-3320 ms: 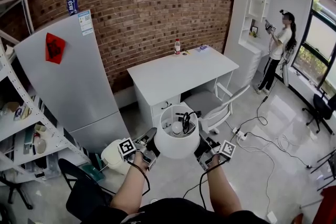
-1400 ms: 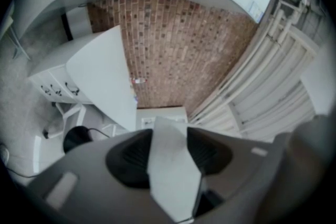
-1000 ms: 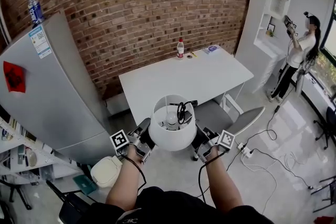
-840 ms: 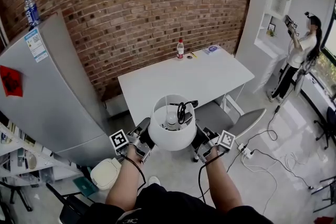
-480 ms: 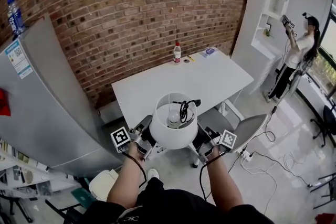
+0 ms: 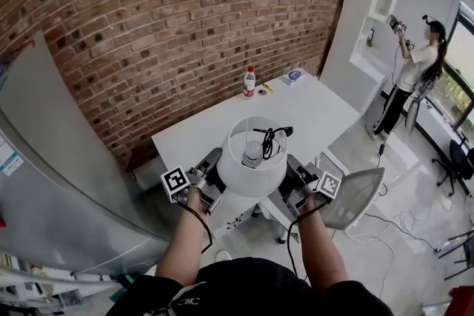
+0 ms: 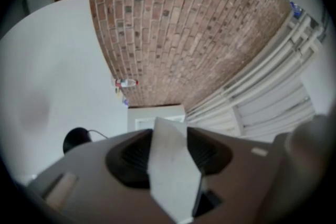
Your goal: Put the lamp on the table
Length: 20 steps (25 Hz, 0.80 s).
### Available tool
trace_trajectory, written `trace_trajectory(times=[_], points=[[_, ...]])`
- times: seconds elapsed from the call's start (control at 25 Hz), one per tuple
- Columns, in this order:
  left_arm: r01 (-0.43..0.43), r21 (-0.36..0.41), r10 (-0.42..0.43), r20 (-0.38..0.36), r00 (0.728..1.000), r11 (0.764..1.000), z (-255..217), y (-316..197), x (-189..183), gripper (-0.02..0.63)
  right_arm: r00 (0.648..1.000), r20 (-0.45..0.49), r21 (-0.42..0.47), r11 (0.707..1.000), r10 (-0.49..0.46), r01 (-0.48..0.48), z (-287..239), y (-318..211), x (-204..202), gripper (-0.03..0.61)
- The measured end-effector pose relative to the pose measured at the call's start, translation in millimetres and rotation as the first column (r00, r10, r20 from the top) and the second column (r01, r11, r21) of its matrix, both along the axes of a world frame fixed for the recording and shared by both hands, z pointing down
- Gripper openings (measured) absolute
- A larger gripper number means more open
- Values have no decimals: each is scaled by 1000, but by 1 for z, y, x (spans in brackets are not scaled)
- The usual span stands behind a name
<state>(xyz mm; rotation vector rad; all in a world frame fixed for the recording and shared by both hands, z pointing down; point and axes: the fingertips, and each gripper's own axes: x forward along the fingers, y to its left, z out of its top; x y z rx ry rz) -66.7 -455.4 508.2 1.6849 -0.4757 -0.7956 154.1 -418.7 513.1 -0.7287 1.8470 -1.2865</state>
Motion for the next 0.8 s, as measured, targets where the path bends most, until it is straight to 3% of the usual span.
trace_trajectory(times=[0.4,0.8], points=[[-56,-17,56,5,998,998,8,-79,-7,204,998,11,-15,997,69,-69,9,-66,-11,132],[-39,-69,40,18,999,997,41,-161,12,206,998,43,-58,997,52,-50,38,-153,8,132]])
